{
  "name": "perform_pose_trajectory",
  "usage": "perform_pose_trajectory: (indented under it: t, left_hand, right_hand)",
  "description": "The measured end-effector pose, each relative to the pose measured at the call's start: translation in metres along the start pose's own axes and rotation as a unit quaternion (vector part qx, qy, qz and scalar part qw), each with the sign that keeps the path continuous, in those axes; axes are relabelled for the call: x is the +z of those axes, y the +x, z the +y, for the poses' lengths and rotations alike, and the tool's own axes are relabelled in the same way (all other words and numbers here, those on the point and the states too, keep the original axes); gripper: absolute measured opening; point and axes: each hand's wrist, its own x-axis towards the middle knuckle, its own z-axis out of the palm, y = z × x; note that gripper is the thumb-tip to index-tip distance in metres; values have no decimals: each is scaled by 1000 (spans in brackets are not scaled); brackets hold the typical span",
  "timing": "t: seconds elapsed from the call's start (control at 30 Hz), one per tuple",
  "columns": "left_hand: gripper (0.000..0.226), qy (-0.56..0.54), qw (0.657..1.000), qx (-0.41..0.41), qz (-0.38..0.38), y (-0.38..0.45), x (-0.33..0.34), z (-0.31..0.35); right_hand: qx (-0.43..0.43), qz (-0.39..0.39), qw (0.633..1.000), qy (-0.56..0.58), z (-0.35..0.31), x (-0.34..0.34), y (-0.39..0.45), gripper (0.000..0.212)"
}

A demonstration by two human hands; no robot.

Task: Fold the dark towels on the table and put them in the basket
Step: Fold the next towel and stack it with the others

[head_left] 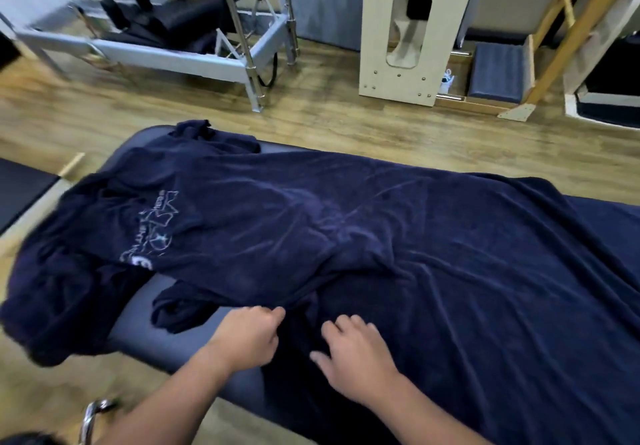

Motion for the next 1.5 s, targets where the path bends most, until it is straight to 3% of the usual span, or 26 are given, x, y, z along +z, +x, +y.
perform_pose_trajectory:
  t: [0.07,0.17,0.23,0.37,0.47,0.6,0.73,0.87,0.97,1.07,1.2,1.27,1.4,1.5]
  left_hand:
    - [32,11,999,-11,-40,-17,5,-7]
    - [64,27,999,-12,-19,-27,7,-22]
    - [79,58,998,9,29,-28,8,-28]
    - [90,116,993,-10,32,-17,3,-37]
    - [93,130,988,26,81,-4,-1,-41]
    - [72,132,970,121,163,6,9,-51]
    - [39,138,951,203,191,0,3,-57]
    - [14,90,922,308,216,-18,3,-76]
    - [13,80,915,348,189,-35,2,-92]
    - [12,127,936,286,161,-59,1,-94]
    - [30,170,980,102,24,-98,1,-83]
    - [35,188,979,73,-23,-115,3,-85]
    - [22,27,989,56,-135,-145,11,-95]
    - [34,106,984,29,-144,-160,15,-102]
  right_hand:
    - [-9,-51,999,-15,-24,11,-6,53]
    - [21,-114,993,-35,-48,13,-9,53]
    - [55,-98,992,-52,-54,10,-8,44]
    - [127,-19,991,-47,-51,5,-8,69]
    - [167,23,985,-47,-54,1,-11,54]
    - [167,31,985,-5,-76,10,-19,18]
    - [252,-12,962,106,-114,-3,-19,31]
    - [300,-32,949,95,-123,-6,-29,25]
    - [309,-45,948,64,-127,-3,-37,19]
    - [278,-79,956,44,-144,3,-42,14]
    - [248,-109,962,37,-164,7,-48,18]
    - [241,-129,961,37,-171,9,-52,21]
    - [261,-194,945,29,-177,17,-69,10]
    - [259,-217,941,14,-179,21,-77,11]
